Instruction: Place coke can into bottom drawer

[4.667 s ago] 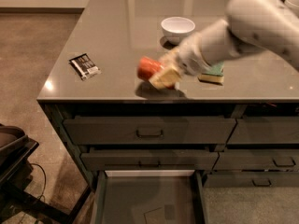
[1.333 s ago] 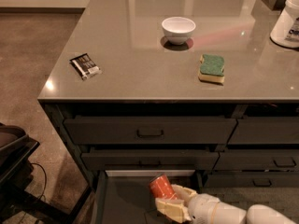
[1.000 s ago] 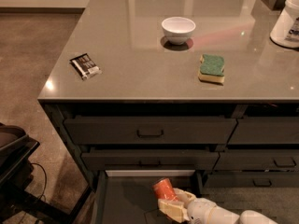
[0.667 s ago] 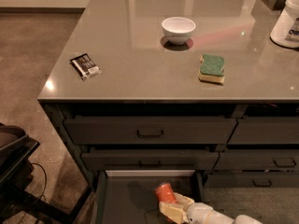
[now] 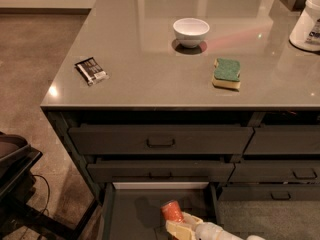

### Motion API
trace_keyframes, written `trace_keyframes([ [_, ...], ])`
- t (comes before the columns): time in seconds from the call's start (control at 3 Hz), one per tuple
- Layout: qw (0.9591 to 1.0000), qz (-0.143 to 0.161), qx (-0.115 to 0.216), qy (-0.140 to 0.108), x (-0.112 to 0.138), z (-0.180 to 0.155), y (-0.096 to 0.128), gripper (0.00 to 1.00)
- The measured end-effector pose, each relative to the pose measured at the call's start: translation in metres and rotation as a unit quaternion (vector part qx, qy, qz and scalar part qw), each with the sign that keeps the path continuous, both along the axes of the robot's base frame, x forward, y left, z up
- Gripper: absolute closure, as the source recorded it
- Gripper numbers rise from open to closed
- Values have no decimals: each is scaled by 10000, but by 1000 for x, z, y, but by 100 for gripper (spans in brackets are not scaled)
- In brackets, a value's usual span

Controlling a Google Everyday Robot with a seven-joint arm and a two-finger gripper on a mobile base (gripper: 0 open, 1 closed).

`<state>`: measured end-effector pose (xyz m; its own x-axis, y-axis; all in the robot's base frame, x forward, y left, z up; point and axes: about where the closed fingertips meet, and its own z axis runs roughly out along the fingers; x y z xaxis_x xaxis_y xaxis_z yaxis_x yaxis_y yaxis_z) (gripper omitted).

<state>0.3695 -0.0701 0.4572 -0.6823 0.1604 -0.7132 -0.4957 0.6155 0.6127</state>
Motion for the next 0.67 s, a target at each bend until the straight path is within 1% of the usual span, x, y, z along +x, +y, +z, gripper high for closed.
trace_keyframes([
  [0.33, 9993, -93, 224, 281, 12, -36, -5, 100],
  [0.67, 9957, -140, 684, 604, 32, -103, -13, 100],
])
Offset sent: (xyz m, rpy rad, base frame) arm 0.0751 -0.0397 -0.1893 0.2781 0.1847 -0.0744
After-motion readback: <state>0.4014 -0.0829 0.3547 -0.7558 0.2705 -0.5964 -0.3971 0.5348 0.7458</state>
